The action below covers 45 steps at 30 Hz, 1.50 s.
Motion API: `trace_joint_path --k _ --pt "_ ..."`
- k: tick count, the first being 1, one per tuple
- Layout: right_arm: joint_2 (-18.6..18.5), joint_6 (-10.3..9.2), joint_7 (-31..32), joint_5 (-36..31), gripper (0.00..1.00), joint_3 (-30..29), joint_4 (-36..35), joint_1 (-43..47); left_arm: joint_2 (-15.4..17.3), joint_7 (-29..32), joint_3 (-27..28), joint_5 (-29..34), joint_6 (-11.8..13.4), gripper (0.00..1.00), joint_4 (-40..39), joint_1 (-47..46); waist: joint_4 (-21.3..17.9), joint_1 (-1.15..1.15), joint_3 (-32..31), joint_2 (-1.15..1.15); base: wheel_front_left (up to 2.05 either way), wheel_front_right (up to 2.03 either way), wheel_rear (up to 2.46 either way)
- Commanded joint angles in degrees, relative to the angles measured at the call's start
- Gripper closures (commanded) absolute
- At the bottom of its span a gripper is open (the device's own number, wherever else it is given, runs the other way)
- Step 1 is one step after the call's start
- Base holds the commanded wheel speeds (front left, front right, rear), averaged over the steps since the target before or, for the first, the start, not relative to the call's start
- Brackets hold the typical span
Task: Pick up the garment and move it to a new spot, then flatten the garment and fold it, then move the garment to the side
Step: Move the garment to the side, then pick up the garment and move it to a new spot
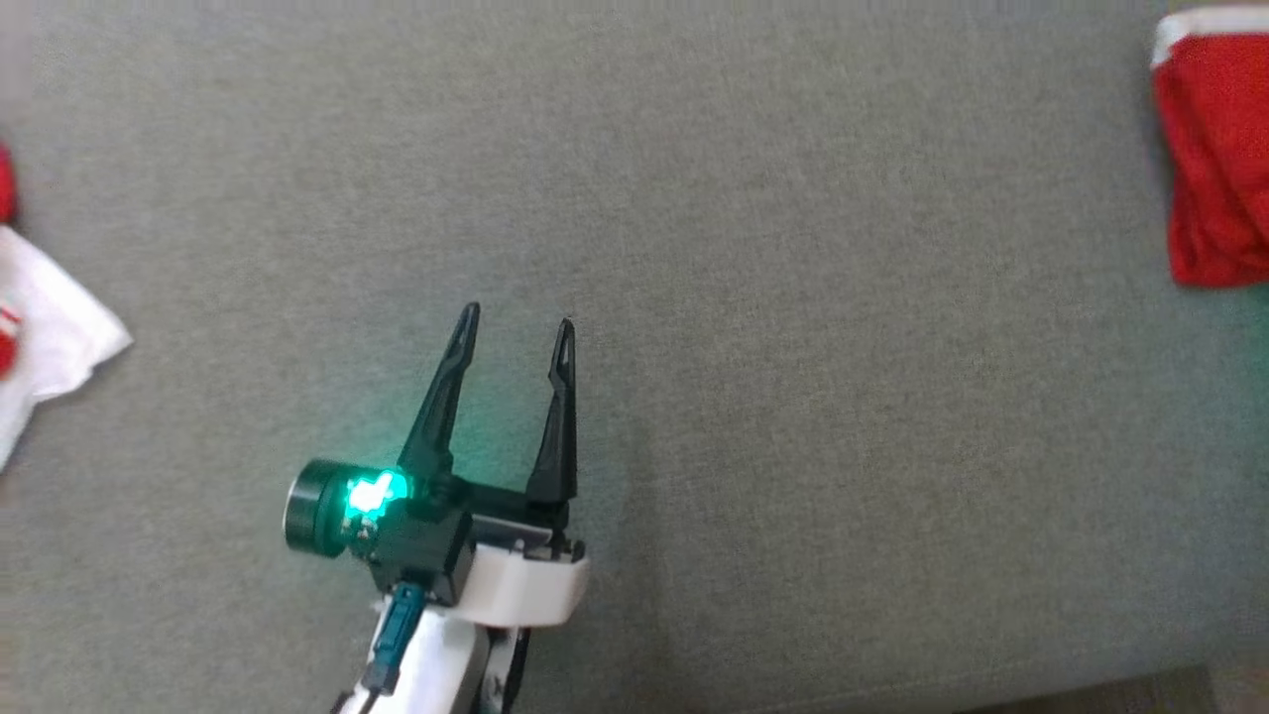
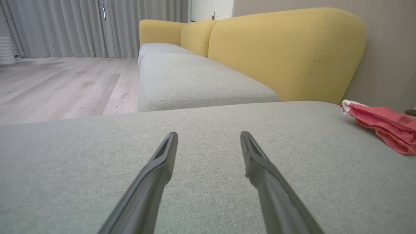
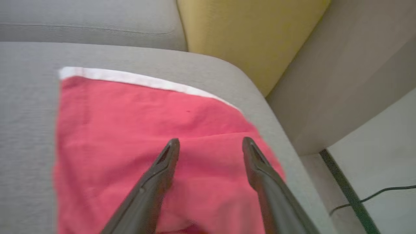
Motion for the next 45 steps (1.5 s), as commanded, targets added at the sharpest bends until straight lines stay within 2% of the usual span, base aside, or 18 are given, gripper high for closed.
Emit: trace_joint_path --k 1,5,10,16,21,25,32,36,45 --pt "-0.6 0.37 -0.7 -0.1 0.00 1.3 -1.0 2.7 -0.1 -0.3 1.1 -0.5 0.3 0.00 -1.5 1.3 1.3 0.00 -2.8 0.00 0.00 0.00 0.00" --pt "4.0 0.37 -1.2 1.0 0.00 4.7 -1.5 6.4 -0.1 -0.3 0.9 -1.6 0.6 0.00 -1.4 3.3 2.7 0.00 -7.5 0.00 0.00 0.00 0.00" --pt "9.0 0.37 -1.3 6.0 0.00 9.8 -5.2 12.2 -0.1 -0.3 0.8 -2.9 0.8 0.00 -1.2 6.8 5.1 0.00 -14.5 0.00 0.00 0.00 0.00" --pt "12.4 0.37 -4.1 11.7 0.00 14.9 -12.5 21.0 -0.1 -0.3 2.2 -4.5 1.2 0.00 -1.1 12.5 8.3 0.00 -22.7 0.00 0.00 0.00 0.00" --pt "15.0 0.37 -7.9 11.4 0.00 15.9 -18.3 27.9 -0.1 -0.3 5.0 -5.1 1.9 0.00 -2.1 16.8 9.9 0.00 -27.0 0.00 0.00 0.00 0.00" --pt "16.5 0.37 -9.0 6.2 0.00 12.1 -23.5 33.4 -0.1 -0.3 7.1 -4.9 1.7 0.00 -2.6 19.1 10.4 0.00 -28.7 0.00 0.00 0.00 0.00" --pt "23.9 0.37 -9.1 -5.2 0.00 -0.1 -38.6 46.3 -0.1 -0.3 9.5 -2.4 1.5 0.00 -2.8 21.8 10.4 0.00 -30.7 0.00 0.00 0.00 0.00" --pt "25.8 0.37 -9.1 -8.8 0.00 -1.6 -42.5 50.5 -0.1 -0.3 9.9 -1.6 0.8 0.00 -2.7 22.8 10.4 0.00 -31.2 0.00 0.00 0.00 0.00" --pt "27.5 0.37 -9.1 -10.8 0.00 -2.3 -44.1 52.3 -0.1 -0.3 10.6 -1.4 0.1 0.00 -2.1 23.5 9.6 0.00 -31.7 0.00 0.00 0.00 0.00"
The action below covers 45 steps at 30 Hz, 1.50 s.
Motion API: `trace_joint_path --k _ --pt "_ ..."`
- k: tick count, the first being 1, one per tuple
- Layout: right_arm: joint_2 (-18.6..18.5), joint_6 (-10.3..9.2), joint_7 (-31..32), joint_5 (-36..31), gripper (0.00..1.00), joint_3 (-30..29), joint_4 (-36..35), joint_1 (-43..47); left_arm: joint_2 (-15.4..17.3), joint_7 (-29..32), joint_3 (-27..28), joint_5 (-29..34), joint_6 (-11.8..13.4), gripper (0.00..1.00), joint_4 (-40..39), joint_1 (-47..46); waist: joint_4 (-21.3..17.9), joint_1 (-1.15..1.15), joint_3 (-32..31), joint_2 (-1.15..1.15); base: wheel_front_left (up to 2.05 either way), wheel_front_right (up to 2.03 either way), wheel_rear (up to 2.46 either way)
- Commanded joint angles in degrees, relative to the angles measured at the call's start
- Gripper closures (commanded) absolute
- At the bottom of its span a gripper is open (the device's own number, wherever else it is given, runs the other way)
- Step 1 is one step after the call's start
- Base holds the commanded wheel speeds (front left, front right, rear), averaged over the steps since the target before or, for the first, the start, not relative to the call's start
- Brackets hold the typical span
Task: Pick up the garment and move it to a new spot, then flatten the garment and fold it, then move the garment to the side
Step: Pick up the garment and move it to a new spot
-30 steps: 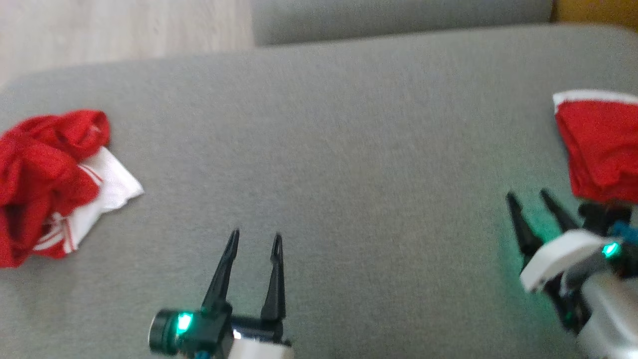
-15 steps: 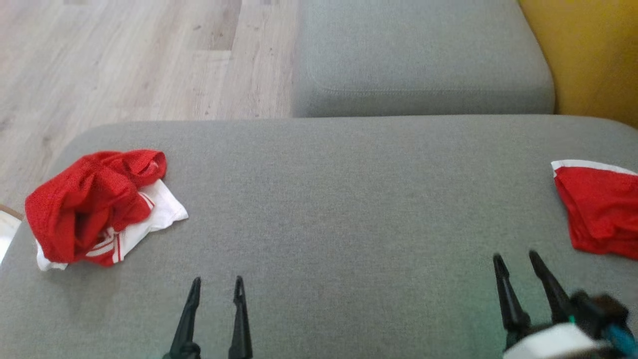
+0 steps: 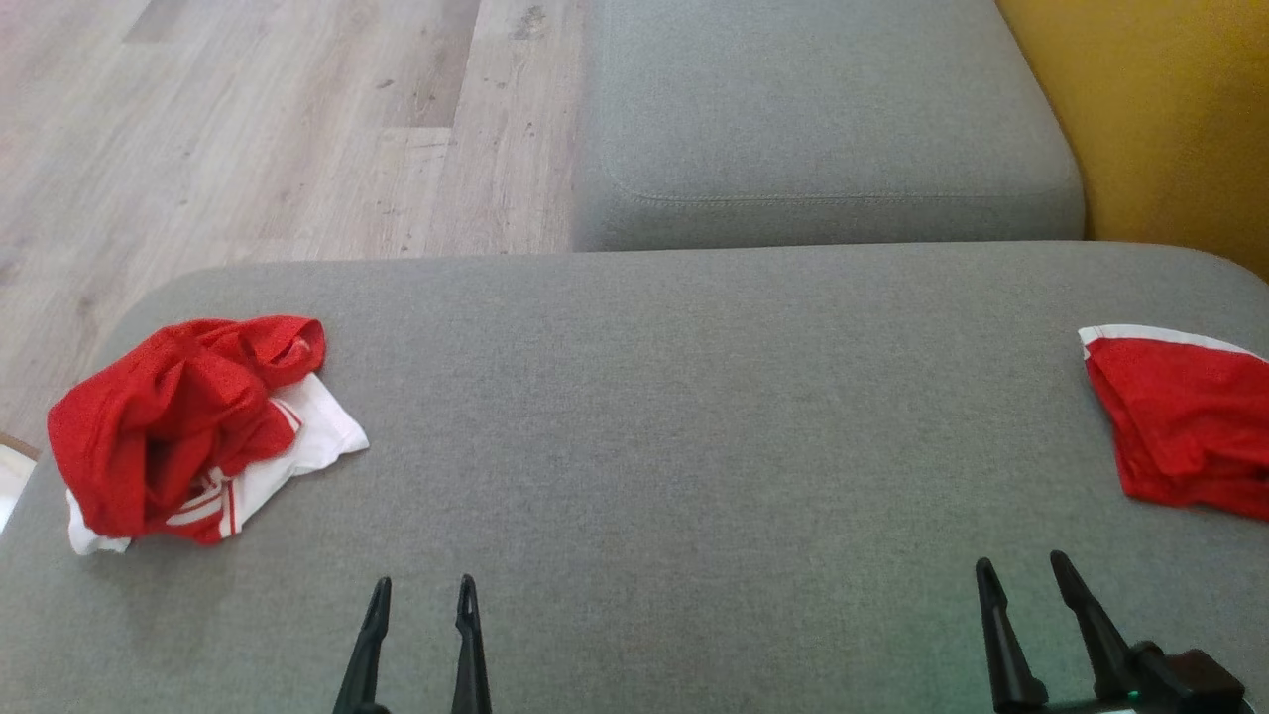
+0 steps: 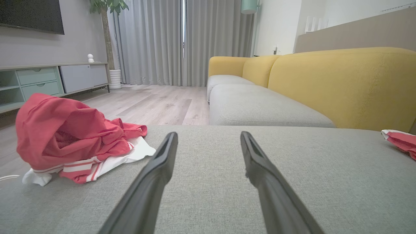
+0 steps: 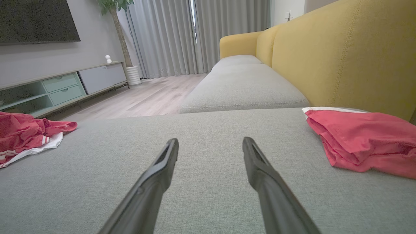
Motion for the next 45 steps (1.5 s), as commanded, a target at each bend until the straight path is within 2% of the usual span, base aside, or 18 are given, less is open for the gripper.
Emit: trace_joint_path --k 1,15,21,28,33,39,45 --pt "-0.8 0.37 -0.8 -0.7 0.00 1.0 -2.1 -1.5 -0.2 -0.3 1.8 -0.2 -0.3 0.00 -1.8 -1.9 -0.1 0.00 0.0 0.00 0.00 0.00 0.00" --pt "-0.3 0.37 -0.8 -1.4 0.00 1.3 -2.0 -1.0 -0.2 -0.3 1.8 0.0 -0.6 0.00 -1.2 -2.0 0.2 0.00 -0.1 0.00 0.00 0.00 0.00" --pt "0.4 0.37 -0.8 -1.0 0.00 1.7 -2.1 -0.2 -0.2 -0.3 1.9 0.7 -1.0 0.00 -1.4 -2.6 4.6 0.00 -0.2 0.00 0.00 0.00 0.00" --pt "1.2 0.37 -0.8 -1.2 0.00 3.0 -2.5 -1.3 -0.2 -0.3 3.7 1.2 -2.2 0.00 -2.5 -2.6 11.9 0.00 0.7 0.00 0.00 0.00 0.00" --pt "1.4 0.37 -0.8 -1.5 0.00 4.4 -2.5 -2.4 -0.2 -0.3 5.2 1.2 -0.9 0.00 -3.2 -1.9 16.1 0.00 1.7 0.00 0.00 0.00 0.00" --pt "1.2 0.37 -0.8 -1.6 0.00 5.0 -2.4 -2.9 -0.2 -0.3 6.7 0.3 1.6 0.00 -4.4 -0.1 18.9 0.00 2.2 0.00 0.00 0.00 0.00" --pt "1.0 0.37 -0.8 -1.6 0.00 5.0 -2.3 -3.4 -0.2 -0.3 8.1 1.8 1.4 0.00 -5.3 0.1 19.3 0.00 3.1 0.00 0.00 0.00 0.00"
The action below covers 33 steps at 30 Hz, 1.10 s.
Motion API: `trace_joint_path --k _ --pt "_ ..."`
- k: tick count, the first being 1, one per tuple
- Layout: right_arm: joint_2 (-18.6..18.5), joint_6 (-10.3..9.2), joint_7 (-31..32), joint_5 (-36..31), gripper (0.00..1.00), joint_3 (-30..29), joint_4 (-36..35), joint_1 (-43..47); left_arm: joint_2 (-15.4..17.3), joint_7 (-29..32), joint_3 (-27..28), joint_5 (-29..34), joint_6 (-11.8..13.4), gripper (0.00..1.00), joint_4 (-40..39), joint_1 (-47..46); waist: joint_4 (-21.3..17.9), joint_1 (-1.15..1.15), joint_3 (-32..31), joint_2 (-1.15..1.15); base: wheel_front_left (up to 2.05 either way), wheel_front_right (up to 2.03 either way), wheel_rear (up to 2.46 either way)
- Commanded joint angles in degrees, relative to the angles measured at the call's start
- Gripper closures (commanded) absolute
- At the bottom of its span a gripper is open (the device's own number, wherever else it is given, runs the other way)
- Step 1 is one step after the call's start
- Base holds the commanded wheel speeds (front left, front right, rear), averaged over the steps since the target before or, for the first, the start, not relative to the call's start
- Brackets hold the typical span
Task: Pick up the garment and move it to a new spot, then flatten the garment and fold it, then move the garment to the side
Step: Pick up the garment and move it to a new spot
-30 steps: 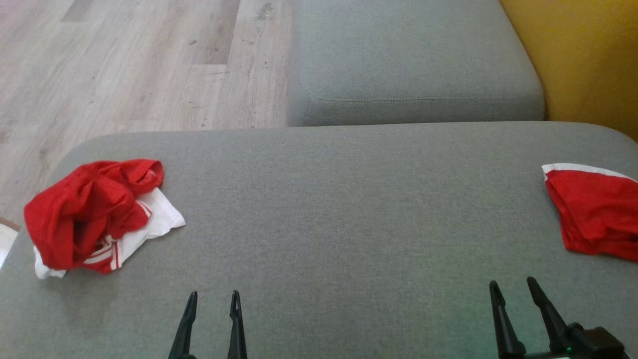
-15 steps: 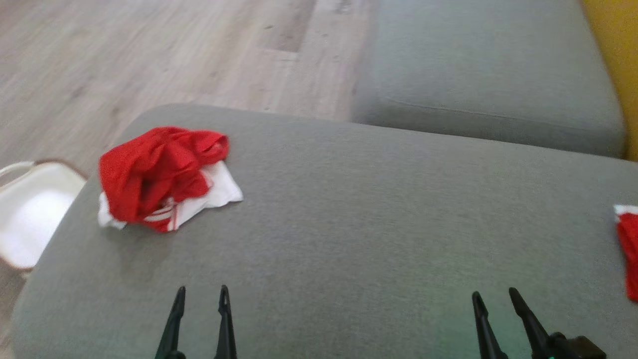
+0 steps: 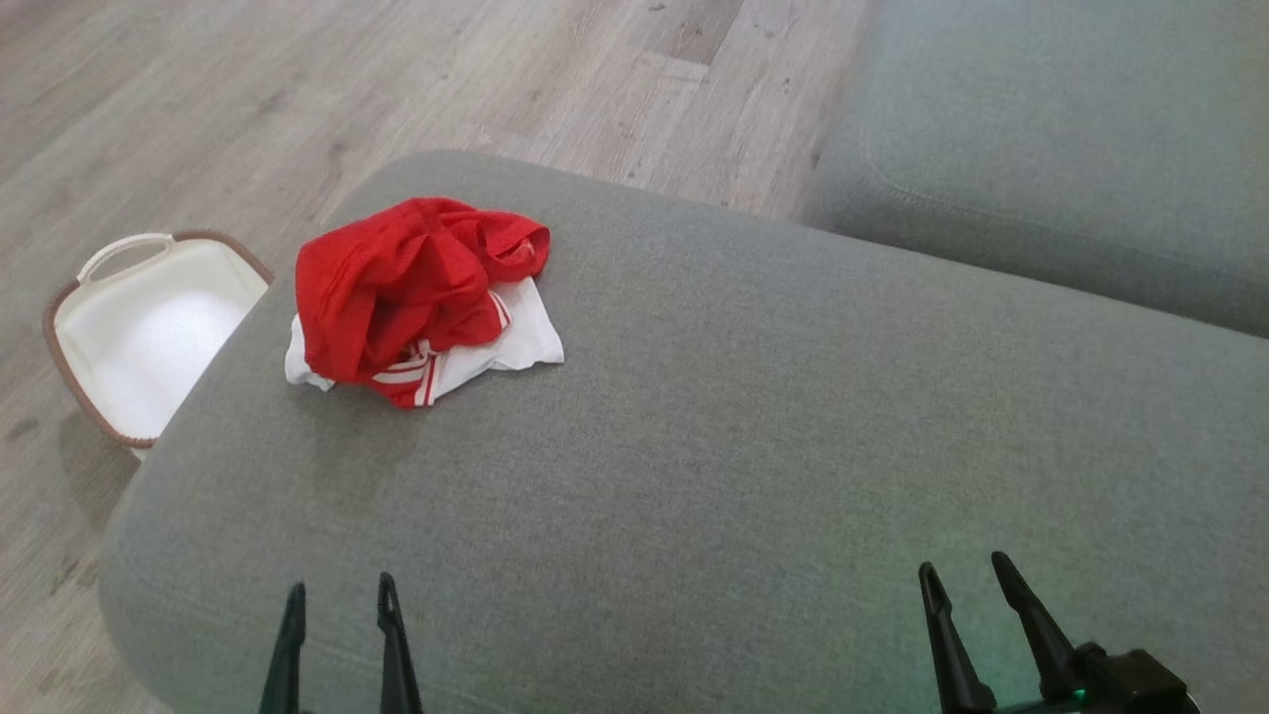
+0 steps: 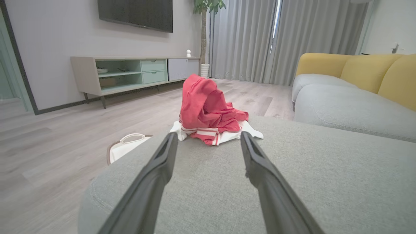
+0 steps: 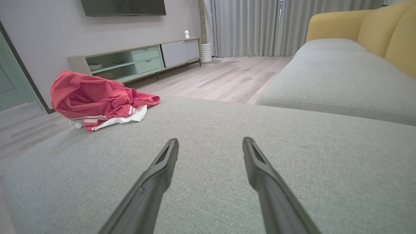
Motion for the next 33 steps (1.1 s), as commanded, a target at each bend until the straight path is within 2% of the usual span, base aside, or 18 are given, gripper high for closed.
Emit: trace_joint_path --k 1,8,11,14,16,18,24,29,32,33 --pt "-1.1 0.37 -0.8 -0.2 0.00 1.0 -1.9 -3.2 -0.3 -0.3 2.1 0.6 -0.1 0.00 -2.3 -2.7 0.0 0.00 0.5 0.00 0.00 0.00 0.00" --pt "-3.9 0.37 -0.8 -0.8 0.00 1.2 -2.6 -3.6 2.8 -0.3 6.0 2.9 -1.9 0.00 -4.5 -10.4 -0.9 0.00 5.4 0.00 0.00 0.00 0.00" --pt "-6.9 0.37 -0.8 -1.2 0.00 1.7 -4.1 -5.3 4.9 -0.3 7.6 3.2 -3.4 0.00 -4.7 -18.1 -1.6 0.00 11.1 0.00 0.00 0.00 0.00" --pt "-10.8 0.37 -0.8 -1.2 0.00 2.3 -5.5 -7.6 7.2 -0.3 8.0 3.4 -5.5 0.00 -1.2 -27.9 -2.1 0.00 16.4 0.00 0.00 0.00 0.00" --pt "-13.3 0.37 -0.8 -0.9 0.00 2.2 -6.5 -8.9 8.5 1.0 7.6 3.7 -6.9 0.00 3.3 -35.0 -2.3 0.00 19.5 0.00 0.00 0.00 0.00" --pt "-15.9 0.37 -0.8 -0.7 0.00 2.2 -7.5 -10.1 9.4 5.0 7.0 3.9 -8.1 0.00 8.3 -42.7 -2.4 0.00 22.3 0.00 0.00 0.00 0.00" --pt "-22.4 0.37 -0.8 -0.1 0.00 2.7 -10.3 -12.6 10.8 20.4 5.6 4.6 -10.3 0.00 27.2 -62.2 -3.1 0.00 28.0 0.00 0.00 0.00 0.00" --pt "-25.1 0.37 -0.8 0.8 0.00 3.6 -11.8 -14.6 11.9 32.2 6.2 3.1 -11.8 0.00 44.0 -68.8 -4.6 0.00 30.0 0.00 0.00 0.00 0.00" --pt "-25.3 0.37 -0.8 1.1 0.00 4.0 -12.0 -15.3 12.0 34.4 6.6 1.9 -12.6 0.00 50.5 -69.6 -5.2 0.00 30.3 0.00 0.00 0.00 0.00" --pt "-25.2 0.37 -0.8 1.2 0.00 4.2 -12.0 -15.6 12.0 33.6 6.7 1.6 -12.7 0.81 51.6 -69.8 -5.4 0.00 30.3 0.00 0.00 0.00 0.00"
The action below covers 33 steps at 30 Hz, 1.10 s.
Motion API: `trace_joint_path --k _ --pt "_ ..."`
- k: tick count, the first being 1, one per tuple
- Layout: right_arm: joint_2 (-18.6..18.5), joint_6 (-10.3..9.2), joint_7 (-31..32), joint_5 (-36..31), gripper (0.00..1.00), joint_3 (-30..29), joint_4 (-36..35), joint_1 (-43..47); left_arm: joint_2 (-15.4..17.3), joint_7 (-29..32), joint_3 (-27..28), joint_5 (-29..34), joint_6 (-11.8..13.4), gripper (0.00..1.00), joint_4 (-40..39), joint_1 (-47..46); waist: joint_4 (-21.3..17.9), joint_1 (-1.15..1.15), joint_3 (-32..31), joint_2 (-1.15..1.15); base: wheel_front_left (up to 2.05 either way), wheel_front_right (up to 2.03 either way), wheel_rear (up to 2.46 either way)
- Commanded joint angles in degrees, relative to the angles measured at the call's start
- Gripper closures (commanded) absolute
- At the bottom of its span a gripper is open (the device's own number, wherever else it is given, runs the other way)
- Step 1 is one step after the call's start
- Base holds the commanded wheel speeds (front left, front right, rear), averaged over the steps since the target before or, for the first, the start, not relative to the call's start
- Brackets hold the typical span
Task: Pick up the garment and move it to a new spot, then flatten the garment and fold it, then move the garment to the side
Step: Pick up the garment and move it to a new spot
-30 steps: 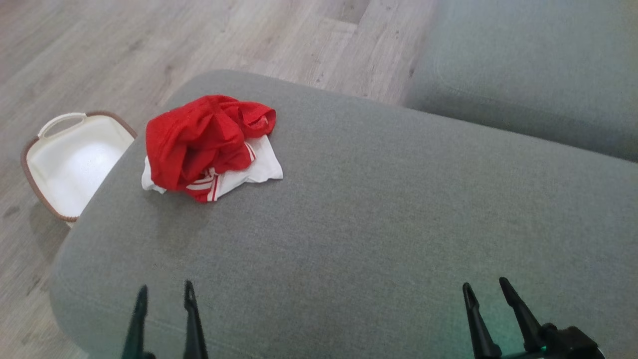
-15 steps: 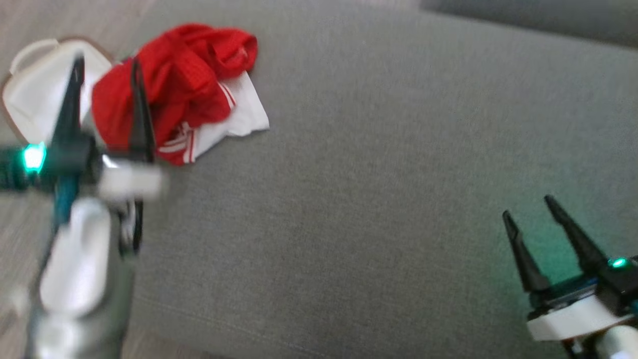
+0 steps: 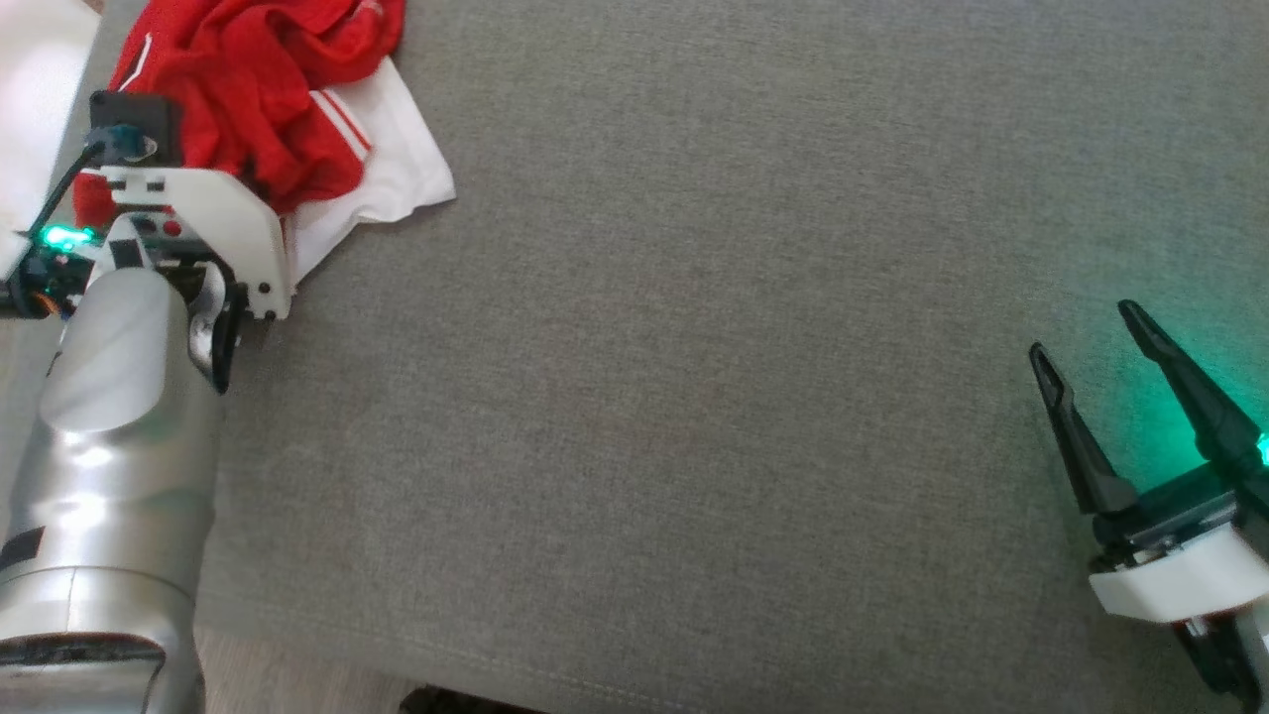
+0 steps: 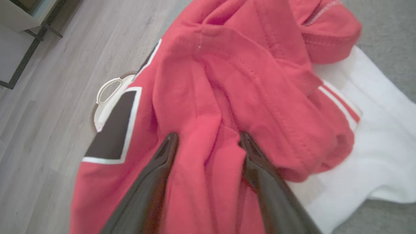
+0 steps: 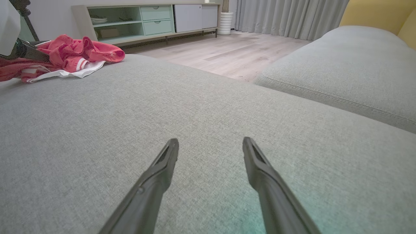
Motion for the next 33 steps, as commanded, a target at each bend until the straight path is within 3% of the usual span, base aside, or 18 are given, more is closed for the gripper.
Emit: trace_joint_path --k 1,7,13,20,26,33 --pt "-1.4 0.37 -0.6 0.5 0.00 1.3 -1.6 -0.2 3.2 -1.8 1.8 -0.5 -0.1 1.00 -0.7 -1.7 -0.6 -0.01 0.0 0.00 0.00 0.00 0.00" --pt "0.7 0.37 -0.6 0.7 0.00 2.2 -0.4 -0.7 3.9 -11.2 1.7 -1.0 -1.3 1.00 0.4 -3.4 -1.3 -0.01 -2.7 0.00 0.00 0.00 0.00" --pt "6.6 0.37 -0.6 0.8 0.00 4.3 2.2 -1.3 4.8 -18.5 -0.6 -0.4 -3.8 1.00 -1.7 -7.6 -5.4 -0.01 -12.1 0.00 0.00 0.00 0.00" --pt "12.4 0.37 -0.6 -0.1 0.00 4.4 4.8 0.8 4.1 -20.8 -5.6 -3.3 -6.4 1.00 -10.3 -11.1 -12.6 -0.01 -21.2 0.00 0.00 0.00 0.00" --pt "16.5 0.37 -0.6 -1.5 0.00 5.5 6.1 2.5 6.0 -19.1 -14.7 -12.6 -6.5 1.00 -19.2 -12.4 -19.6 -0.01 -26.3 0.00 0.00 0.00 0.00" --pt "18.7 0.37 -0.6 -2.2 0.00 6.0 6.5 3.7 6.9 -17.5 -18.7 -19.8 -6.5 1.00 -25.1 -13.8 -26.1 -0.01 -28.1 0.00 0.00 0.00 0.00"
